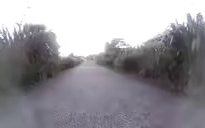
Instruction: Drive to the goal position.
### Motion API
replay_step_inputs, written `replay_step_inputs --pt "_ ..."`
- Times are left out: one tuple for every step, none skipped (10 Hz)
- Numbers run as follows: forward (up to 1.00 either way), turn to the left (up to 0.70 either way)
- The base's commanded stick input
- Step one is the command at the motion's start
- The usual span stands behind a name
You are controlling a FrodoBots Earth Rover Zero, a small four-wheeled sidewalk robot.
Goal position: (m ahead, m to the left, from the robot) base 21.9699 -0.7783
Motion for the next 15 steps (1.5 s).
replay_step_inputs --pt "0.85 0.00" --pt "0.85 0.00" --pt "0.85 0.00" --pt "0.85 0.00" --pt "0.85 0.00" --pt "0.85 0.00" --pt "0.85 0.00" --pt "0.85 0.00" --pt "0.85 0.00" --pt "0.85 0.00" --pt "0.85 0.00" --pt "0.85 -0.08" --pt "0.85 -0.20" --pt "0.85 -0.32" --pt "0.85 -0.24"
